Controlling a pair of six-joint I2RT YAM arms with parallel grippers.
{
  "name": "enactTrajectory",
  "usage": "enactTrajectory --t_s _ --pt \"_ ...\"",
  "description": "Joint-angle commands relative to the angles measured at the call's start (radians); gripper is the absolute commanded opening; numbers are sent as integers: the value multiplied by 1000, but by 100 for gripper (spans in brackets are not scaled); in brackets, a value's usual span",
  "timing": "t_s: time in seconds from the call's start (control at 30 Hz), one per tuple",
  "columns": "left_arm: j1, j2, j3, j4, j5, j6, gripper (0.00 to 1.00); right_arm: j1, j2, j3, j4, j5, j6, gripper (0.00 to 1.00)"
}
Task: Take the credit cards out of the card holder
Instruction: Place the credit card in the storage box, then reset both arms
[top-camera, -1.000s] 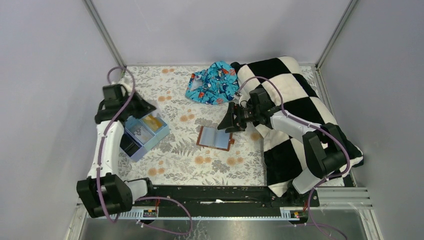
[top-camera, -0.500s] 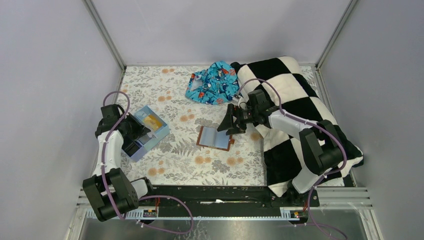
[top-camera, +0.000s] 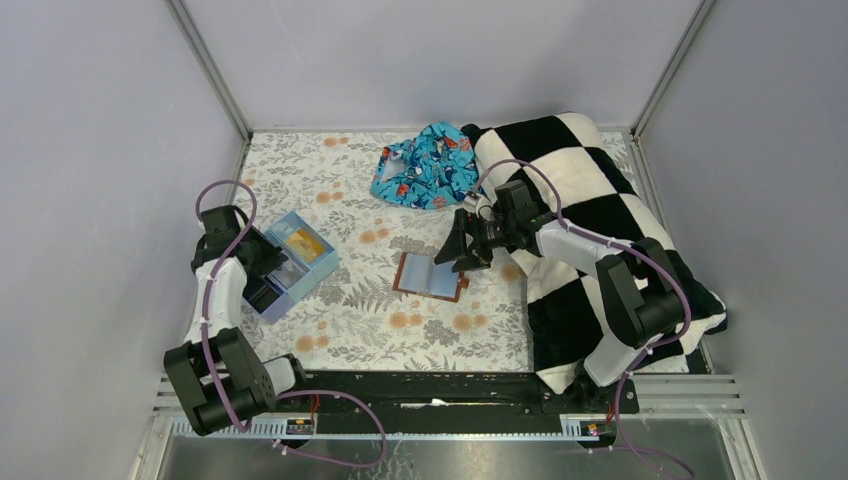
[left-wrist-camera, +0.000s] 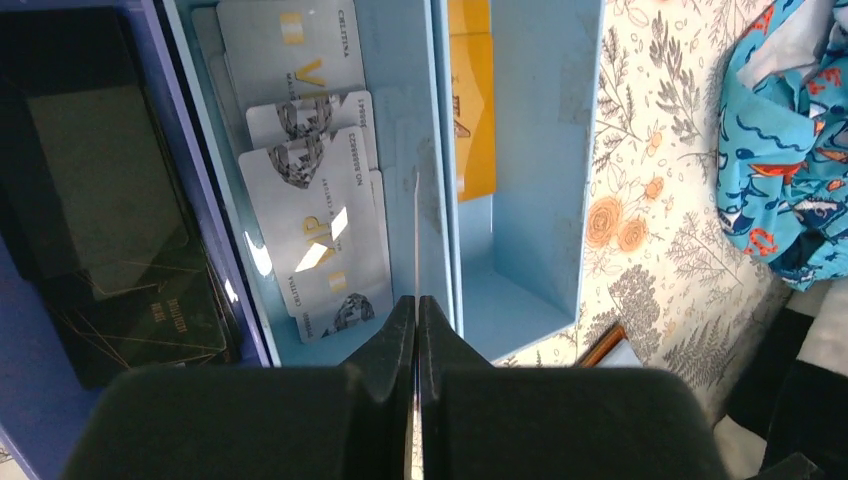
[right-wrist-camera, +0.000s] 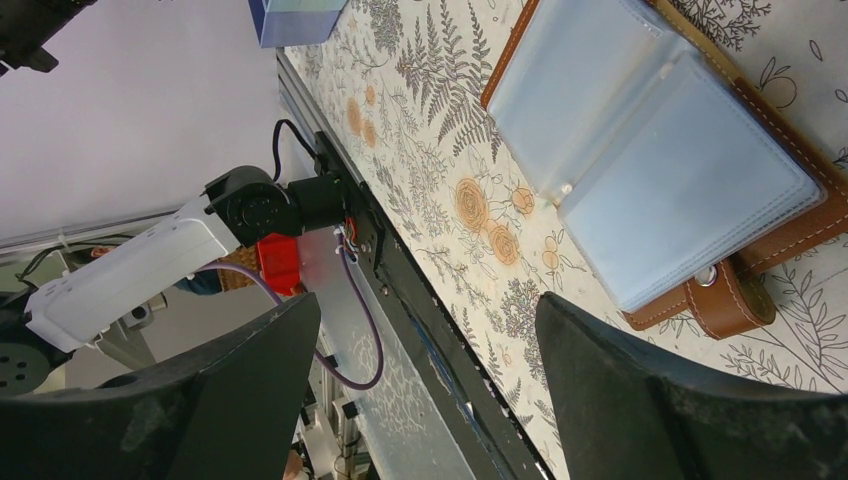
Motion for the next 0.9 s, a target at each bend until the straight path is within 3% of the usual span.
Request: enactTrajectory --t_s 0.0,0.03,0.23,0.47,0.63,0.8,0.87 --pt "6 7 5 93 -55 -29 0 7 -1 6 22 -22 1 86" --pt "6 7 3 103 -56 -34 1 7 2 10 22 -19 -4 85" --pt "6 -36 -12 123 -94 -73 30 7 -4 13 1 -8 -15 85" --pt "6 -144 51 44 -110 -58 31 6 -9 17 -8 1 -14 87" --pt "-7 -216 87 56 52 -38 32 6 -38 27 -15 52 -11 96" --pt "-147 -281 122 58 89 -17 46 16 -154 55 -61 236 -36 100" --pt "-235 -292 147 58 78 -13 49 23 -187 120 -172 383 -99 100"
